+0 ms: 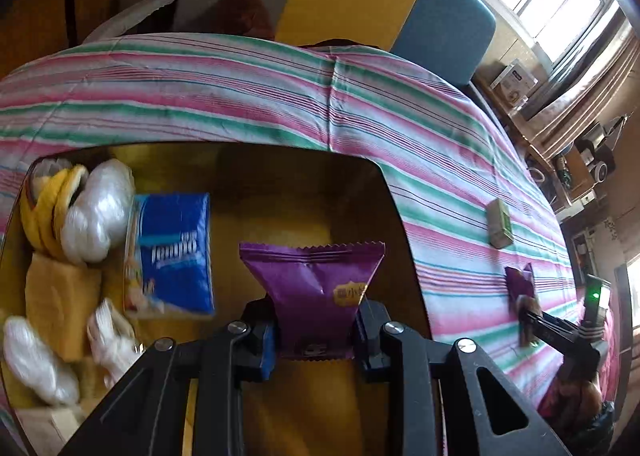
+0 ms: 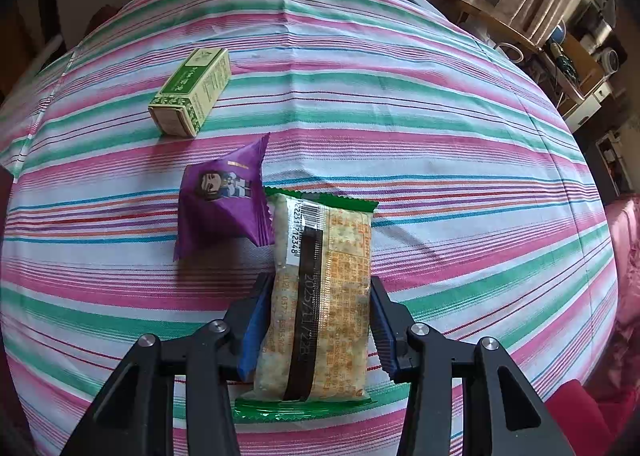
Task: Organize objects
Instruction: 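Carry the purple packet into the tray with the left tool and open it, then carry the cracker packet into the tray with the right tool and open it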
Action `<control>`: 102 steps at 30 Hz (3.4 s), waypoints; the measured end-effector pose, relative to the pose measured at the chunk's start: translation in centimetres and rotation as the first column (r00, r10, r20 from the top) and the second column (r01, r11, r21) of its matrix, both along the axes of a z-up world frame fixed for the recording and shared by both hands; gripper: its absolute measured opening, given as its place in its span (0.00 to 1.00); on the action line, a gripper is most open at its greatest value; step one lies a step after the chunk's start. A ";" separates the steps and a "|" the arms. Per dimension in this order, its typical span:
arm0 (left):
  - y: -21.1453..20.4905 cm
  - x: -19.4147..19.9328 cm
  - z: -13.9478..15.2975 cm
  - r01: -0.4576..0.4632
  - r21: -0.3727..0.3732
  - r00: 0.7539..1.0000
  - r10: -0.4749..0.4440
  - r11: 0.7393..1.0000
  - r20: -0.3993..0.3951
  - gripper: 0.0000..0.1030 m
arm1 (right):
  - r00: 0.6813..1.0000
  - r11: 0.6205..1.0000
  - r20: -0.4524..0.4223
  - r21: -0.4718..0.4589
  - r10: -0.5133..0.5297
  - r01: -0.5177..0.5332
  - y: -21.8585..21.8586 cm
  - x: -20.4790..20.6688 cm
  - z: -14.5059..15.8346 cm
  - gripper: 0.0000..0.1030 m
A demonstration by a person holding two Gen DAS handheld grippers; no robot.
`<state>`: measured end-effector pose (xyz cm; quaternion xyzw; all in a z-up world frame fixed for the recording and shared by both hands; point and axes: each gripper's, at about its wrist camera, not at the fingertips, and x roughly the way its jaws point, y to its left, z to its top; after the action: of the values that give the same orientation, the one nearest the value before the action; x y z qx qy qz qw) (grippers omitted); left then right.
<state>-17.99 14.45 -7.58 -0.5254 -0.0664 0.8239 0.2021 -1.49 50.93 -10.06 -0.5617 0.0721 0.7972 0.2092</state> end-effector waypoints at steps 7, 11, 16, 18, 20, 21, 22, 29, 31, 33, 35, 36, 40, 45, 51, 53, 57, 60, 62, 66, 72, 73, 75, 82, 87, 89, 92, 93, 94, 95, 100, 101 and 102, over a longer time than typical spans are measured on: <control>0.6 -3.7 -2.1 -0.020 -0.095 1.000 0.021 0.995 0.012 0.30 | 1.000 1.000 0.000 0.004 0.006 -0.006 1.6 -1.3 -1.3 0.46; -0.1 -5.1 -2.2 -0.057 -0.077 0.998 0.059 0.995 0.026 0.38 | 1.000 1.000 0.000 0.005 0.005 -0.005 1.7 -1.3 -1.3 0.46; -0.7 -3.6 -0.6 -0.050 -0.084 0.999 0.049 0.995 -0.010 0.39 | 1.000 1.000 0.000 0.005 0.005 -0.005 1.7 -1.3 -1.2 0.46; -1.1 -2.6 0.2 -0.056 -0.086 0.998 0.053 0.995 -0.030 0.39 | 1.000 1.000 0.000 0.005 0.004 -0.004 1.7 -1.3 -1.1 0.46; -1.8 -1.1 1.1 -0.072 -0.075 0.996 0.068 0.995 -0.055 0.39 | 1.000 1.000 -0.001 0.004 0.004 -0.004 2.0 -1.4 -1.3 0.46; -2.1 -0.5 1.4 -0.072 -0.063 0.996 0.068 0.995 -0.062 0.39 | 1.000 1.000 -0.001 0.005 0.005 -0.005 2.0 -1.4 -1.3 0.46; -2.4 0.3 1.7 -0.067 -0.051 0.996 0.064 0.996 -0.065 0.39 | 1.000 1.000 -0.001 0.005 0.005 -0.005 2.0 -1.4 -1.3 0.46; -2.5 7.1 3.4 -0.047 -0.115 0.986 0.028 0.992 -0.163 0.39 | 1.000 1.000 0.001 0.015 0.011 -0.011 1.8 -1.4 -1.2 0.45; -2.6 8.9 3.7 -0.042 -0.130 0.982 0.017 0.991 -0.186 0.39 | 1.000 1.000 0.003 0.017 0.010 -0.010 1.9 -1.5 -1.2 0.45; -2.7 9.9 3.7 -0.043 -0.138 0.979 0.014 0.989 -0.201 0.39 | 1.000 1.000 0.003 0.012 0.003 -0.003 2.0 -1.5 -1.2 0.45; -2.9 11.2 4.0 -0.047 -0.154 0.974 0.011 0.987 -0.227 0.39 | 1.000 1.000 0.004 0.011 -0.001 0.001 1.9 -1.5 -1.1 0.45; -2.9 11.7 4.1 -0.049 -0.166 0.971 0.007 0.985 -0.241 0.39 | 1.000 1.000 0.005 0.013 -0.001 0.001 1.9 -1.6 -1.1 0.45; -3.0 12.9 4.5 -0.045 -0.185 0.962 -0.007 0.982 -0.271 0.39 | 1.000 1.000 0.006 0.028 0.006 -0.006 1.6 -1.7 -1.2 0.44; -3.8 13.9 4.8 -0.050 -0.175 0.962 0.000 0.983 -0.275 0.39 | 1.000 0.999 0.005 0.046 0.022 -0.022 1.2 -1.8 -1.3 0.41; -4.6 14.1 4.4 -0.054 -0.155 0.966 0.012 0.986 -0.260 0.39 | 0.999 0.998 0.025 0.051 0.028 -0.029 0.3 -1.7 -1.1 0.39; -4.8 14.3 4.4 -0.053 -0.153 0.965 0.012 0.987 -0.261 0.39 | 0.999 0.999 0.037 0.038 0.033 -0.034 0.1 -1.5 -1.0 0.38; -5.2 14.4 4.3 -0.056 -0.140 0.966 0.018 0.989 -0.256 0.39 | 0.998 0.999 0.049 -0.021 0.028 -0.027 -0.5 -0.8 -0.6 0.38; -5.5 14.3 4.3 -0.056 -0.133 0.966 0.020 0.990 -0.256 0.39 | 0.998 0.996 0.046 -0.082 0.037 -0.033 -1.3 -0.1 -0.3 0.38; -5.7 14.3 4.3 -0.057 -0.127 0.967 0.023 0.990 -0.254 0.39 | 0.999 0.993 0.035 -0.115 0.036 -0.032 -1.9 0.3 -0.2 0.38; -6.5 14.2 4.3 -0.070 -0.115 0.967 0.039 0.991 -0.252 0.39 | 0.999 0.982 0.010 -0.182 0.050 -0.048 -3.2 1.0 0.1 0.38; -9.2 13.9 4.9 -0.130 -0.097 0.960 0.101 0.987 -0.262 0.39 | 0.990 0.961 -0.050 -0.239 0.134 -0.142 -7.6 1.3 1.6 0.37; -9.7 13.8 5.0 -0.143 -0.095 0.958 0.114 0.985 -0.264 0.39 | 0.985 0.957 -0.070 -0.237 0.158 -0.170 -8.7 1.2 2.3 0.37; -11.0 13.5 5.3 -0.177 -0.090 0.953 0.148 0.980 -0.265 0.39 | 0.970 0.944 -0.118 -0.232 0.211 -0.234 -11.0 0.6 4.1 0.37; -15.5 13.2 5.6 -0.281 -0.075 0.932 0.253 0.957 -0.259 0.39 | 0.850 0.828 -0.244 -0.217 0.466 -0.517 -24.2 -1.9 8.7 0.37; -17.3 13.1 5.3 -0.314 -0.069 0.925 0.288 0.947 -0.246 0.39 | 0.770 0.738 -0.208 -0.221 0.603 -0.638 -32.3 -4.2 7.4 0.38; -17.5 13.2 5.1 -0.318 -0.065 0.926 0.295 0.946 -0.237 0.39 | 0.766 0.733 -0.164 -0.225 0.621 -0.642 -34.5 -5.7 5.9 0.38; -17.5 13.0 4.9 -0.315 -0.062 0.928 0.294 0.947 -0.228 0.39 | 0.768 0.740 -0.104 -0.215 0.632 -0.638 -36.8 -7.8 3.6 0.37; -17.5 13.0 4.8 -0.312 -0.061 0.930 0.291 0.948 -0.224 0.39 | 0.775 0.746 -0.092 -0.220 0.625 -0.628 -37.2 -8.5 3.0 0.38; -17.4 13.0 4.8 -0.308 -0.061 0.932 0.288 0.949 -0.222 0.39 | 0.783 0.756 -0.087 -0.217 0.616 -0.618 -37.5 -9.0 2.7 0.41; -17.4 13.0 4.7 -0.307 -0.061 0.932 0.287 0.950 -0.220 0.39 | 0.786 0.758 -0.091 -0.215 0.612 -0.616 -37.7 -9.3 2.5 0.42; -17.2 13.0 4.2 -0.302 -0.066 0.936 0.283 0.951 -0.209 0.39 | 0.777 0.745 -0.121 -0.226 0.618 -0.628 -37.7 -8.9 2.6 0.46; -17.2 13.0 4.1 -0.301 -0.068 0.937 0.281 0.951 -0.206 0.39 | 0.781 0.744 -0.137 -0.242 0.609 -0.622 -37.4 -8.7 2.7 0.48; -17.1 12.9 4.1 -0.299 -0.071 0.938 0.279 0.952 -0.206 0.39 | 0.786 0.745 -0.152 -0.254 0.599 -0.617 -37.0 -8.5 2.9 0.55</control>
<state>-5.04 -2.63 -3.53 -0.4371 -0.0810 0.8939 0.0572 -10.01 13.98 -7.17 -0.5544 0.0074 0.8188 -0.1487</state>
